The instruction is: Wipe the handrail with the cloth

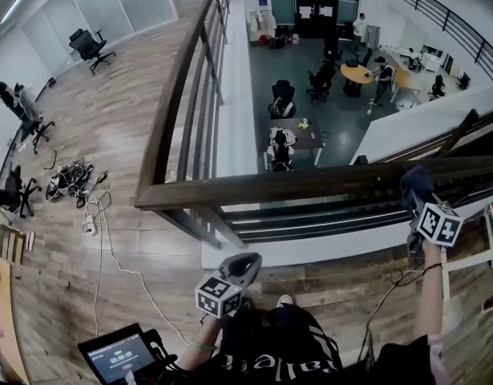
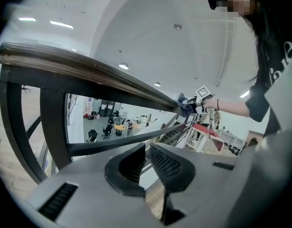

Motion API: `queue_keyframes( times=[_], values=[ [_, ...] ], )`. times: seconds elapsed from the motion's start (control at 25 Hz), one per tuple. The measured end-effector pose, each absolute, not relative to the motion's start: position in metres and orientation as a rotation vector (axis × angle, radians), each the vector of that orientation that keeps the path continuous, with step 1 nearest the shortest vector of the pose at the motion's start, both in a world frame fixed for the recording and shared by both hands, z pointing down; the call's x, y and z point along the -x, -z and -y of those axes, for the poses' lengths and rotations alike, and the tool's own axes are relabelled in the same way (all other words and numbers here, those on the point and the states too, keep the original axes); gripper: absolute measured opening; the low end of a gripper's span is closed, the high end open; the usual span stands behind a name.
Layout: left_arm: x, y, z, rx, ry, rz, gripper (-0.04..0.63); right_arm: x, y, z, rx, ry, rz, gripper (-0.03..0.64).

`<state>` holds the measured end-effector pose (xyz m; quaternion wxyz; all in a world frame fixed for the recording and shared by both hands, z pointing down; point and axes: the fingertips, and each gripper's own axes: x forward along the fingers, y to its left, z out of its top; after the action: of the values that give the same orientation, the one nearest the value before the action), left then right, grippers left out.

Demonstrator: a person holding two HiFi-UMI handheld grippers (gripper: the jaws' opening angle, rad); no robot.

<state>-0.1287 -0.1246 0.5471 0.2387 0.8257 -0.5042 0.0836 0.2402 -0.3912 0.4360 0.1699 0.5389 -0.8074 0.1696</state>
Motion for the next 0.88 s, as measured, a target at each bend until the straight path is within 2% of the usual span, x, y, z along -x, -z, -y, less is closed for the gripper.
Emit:
queue_keyframes(
  times=[0.24, 0.64, 0.88],
  values=[
    [0.138, -0.556, 0.117, -2.29, -0.175, 1.359, 0.031, -0.112, -0.482, 0.302, -1.285, -0.538, 2.423, 0.103],
    [0.294, -0.539, 0.056, -2.275, -0.151, 1.38, 0.031, 0.181, -0.545, 0.176, -0.983, -0.695, 2.404, 0.103],
    [0.31, -0.551, 0.041, -2.247, -0.146, 1.364, 0.031, 0.252, -0.587, 0.176, -0.898, -0.647, 2.347, 0.103]
  ],
)
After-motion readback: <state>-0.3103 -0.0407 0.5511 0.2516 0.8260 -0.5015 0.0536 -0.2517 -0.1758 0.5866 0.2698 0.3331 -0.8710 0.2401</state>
